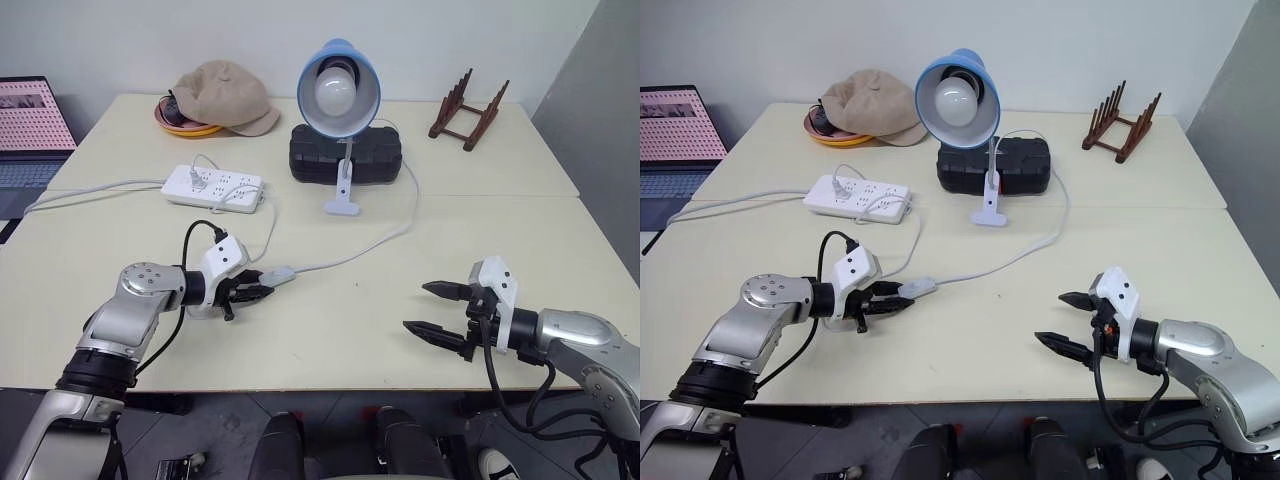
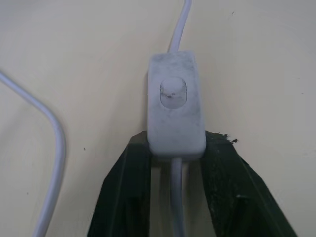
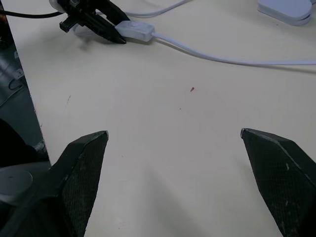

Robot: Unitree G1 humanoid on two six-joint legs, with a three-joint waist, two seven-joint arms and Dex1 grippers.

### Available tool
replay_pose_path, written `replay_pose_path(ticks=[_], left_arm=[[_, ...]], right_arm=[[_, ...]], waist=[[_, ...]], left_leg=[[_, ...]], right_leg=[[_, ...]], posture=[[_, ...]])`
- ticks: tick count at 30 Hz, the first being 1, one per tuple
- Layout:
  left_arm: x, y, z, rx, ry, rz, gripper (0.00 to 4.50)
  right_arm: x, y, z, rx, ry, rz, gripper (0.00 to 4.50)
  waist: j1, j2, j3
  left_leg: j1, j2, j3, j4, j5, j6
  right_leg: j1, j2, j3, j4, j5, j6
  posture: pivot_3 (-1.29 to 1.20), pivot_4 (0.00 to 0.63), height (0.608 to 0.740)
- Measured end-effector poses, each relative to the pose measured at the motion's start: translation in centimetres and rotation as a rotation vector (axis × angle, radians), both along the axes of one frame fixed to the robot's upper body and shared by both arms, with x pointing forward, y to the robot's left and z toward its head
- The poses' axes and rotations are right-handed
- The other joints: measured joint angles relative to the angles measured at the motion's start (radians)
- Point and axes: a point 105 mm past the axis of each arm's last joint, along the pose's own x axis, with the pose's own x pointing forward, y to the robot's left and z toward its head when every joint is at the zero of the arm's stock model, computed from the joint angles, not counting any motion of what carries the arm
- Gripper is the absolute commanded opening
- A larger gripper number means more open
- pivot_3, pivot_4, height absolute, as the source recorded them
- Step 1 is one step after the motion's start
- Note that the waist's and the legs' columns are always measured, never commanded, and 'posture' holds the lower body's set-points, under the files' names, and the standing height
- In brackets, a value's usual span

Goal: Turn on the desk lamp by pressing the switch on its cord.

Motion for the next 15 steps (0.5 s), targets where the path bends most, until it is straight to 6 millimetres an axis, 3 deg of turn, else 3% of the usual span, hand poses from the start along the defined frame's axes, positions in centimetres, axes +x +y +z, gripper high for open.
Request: replay_pose_path(ticks=[3, 7, 9, 11, 15], left_arm=[[0.3, -1.1, 0.3, -0.094, 0.033, 0.03, 1.08], [0.1, -5.2, 2.3, -0.268, 0.044, 0.0, 1.08], [-0.5, -8.0, 4.4, -0.364, 0.001, -0.051, 1.08], [-1.4, -10.1, 5.5, -0.41, -0.027, -0.103, 1.08], [-1.9, -10.7, 5.6, -0.412, -0.051, -0.094, 1.08]], right_arm=[[0.6, 0.1, 0.2, 0.091, 0.02, -0.072, 4.5], [0.7, 1.7, -0.6, 0.273, 0.177, -0.146, 4.5], [1.1, 2.9, -0.4, 0.466, 0.3, -0.208, 4.5], [1.5, 4.0, -0.3, 0.552, 0.39, -0.235, 4.5], [3.2, 4.6, 0.6, 0.646, 0.475, -0.318, 4.5]], waist=[[0.001, 0.0, 0.0], [0.001, -0.001, 0.0], [0.001, -0.001, 0.0], [-0.004, -0.001, 0.0], [-0.018, 0.0, 0.0]], left_leg=[[0.0, 0.0, -0.001, 0.001, 0.0, 0.0], [-0.001, 0.0, -0.002, 0.002, 0.0, 0.0], [-0.001, 0.0, -0.002, 0.002, 0.0, 0.0], [0.0, 0.0, -0.002, 0.002, 0.0, 0.0], [0.001, 0.0, -0.003, 0.002, 0.0, 0.0]], right_leg=[[0.0, 0.0, -0.001, 0.001, 0.0, 0.0], [0.0, 0.0, -0.001, 0.001, 0.003, 0.005], [0.001, 0.0, -0.001, 0.002, 0.003, 0.006], [0.001, 0.001, 0.0, 0.002, 0.003, 0.006], [0.001, 0.002, 0.0, 0.004, 0.002, 0.003]], posture=[[0.0, 0.15, 0.74], [0.0, 0.15, 0.74], [0.0, 0.15, 0.74], [0.0, 0.15, 0.74], [0.0, 0.15, 0.74]])
